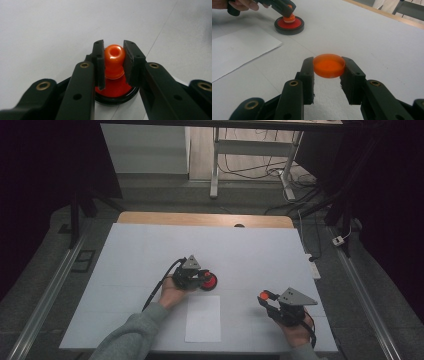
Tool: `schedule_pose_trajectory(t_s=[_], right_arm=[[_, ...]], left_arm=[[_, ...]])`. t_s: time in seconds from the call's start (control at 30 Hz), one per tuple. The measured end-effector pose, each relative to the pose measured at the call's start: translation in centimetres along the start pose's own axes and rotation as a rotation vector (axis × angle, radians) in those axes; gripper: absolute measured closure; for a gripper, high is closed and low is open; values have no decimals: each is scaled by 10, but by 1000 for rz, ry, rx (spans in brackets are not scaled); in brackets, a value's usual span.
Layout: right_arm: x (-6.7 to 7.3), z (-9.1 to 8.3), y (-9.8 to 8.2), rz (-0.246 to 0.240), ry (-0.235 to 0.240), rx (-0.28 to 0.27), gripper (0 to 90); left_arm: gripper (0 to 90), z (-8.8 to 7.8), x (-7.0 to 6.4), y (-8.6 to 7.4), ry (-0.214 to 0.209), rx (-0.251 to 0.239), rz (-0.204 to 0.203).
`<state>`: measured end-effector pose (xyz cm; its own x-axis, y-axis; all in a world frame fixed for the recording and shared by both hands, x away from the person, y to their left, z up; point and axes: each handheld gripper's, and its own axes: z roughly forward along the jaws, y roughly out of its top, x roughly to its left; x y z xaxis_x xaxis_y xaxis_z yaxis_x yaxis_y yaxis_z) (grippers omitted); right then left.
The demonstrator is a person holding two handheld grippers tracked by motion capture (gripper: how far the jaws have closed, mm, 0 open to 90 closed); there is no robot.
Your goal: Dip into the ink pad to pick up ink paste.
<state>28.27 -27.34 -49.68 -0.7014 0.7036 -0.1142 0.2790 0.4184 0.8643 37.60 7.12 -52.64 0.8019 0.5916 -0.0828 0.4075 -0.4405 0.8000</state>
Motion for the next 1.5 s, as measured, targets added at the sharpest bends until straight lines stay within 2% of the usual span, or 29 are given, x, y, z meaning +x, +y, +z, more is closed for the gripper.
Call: schedule_pose_trajectory(t_s=[0.17, 0.37, 0.43, 0.6, 1.0, 1.5], right_arm=[[0, 0, 0, 0, -1, -3, 646], [0, -1, 0, 0, -1, 0, 645], [0, -1, 0, -4, -1, 2, 646], [1, 0, 0, -3, -1, 3, 645], [1, 0, 0, 0, 2, 1, 646], [2, 0, 0, 2, 3, 0, 645]], left_arm=[[728, 1, 2, -2, -12, 4, -13], [728, 1, 4, -8, -24, -29, -27], [729, 2, 3, -8, -17, -30, -23], [730, 2, -3, -7, 19, -17, 21], [732, 2, -8, -5, 54, -2, 33], [732, 2, -10, -11, 67, -43, 34]])
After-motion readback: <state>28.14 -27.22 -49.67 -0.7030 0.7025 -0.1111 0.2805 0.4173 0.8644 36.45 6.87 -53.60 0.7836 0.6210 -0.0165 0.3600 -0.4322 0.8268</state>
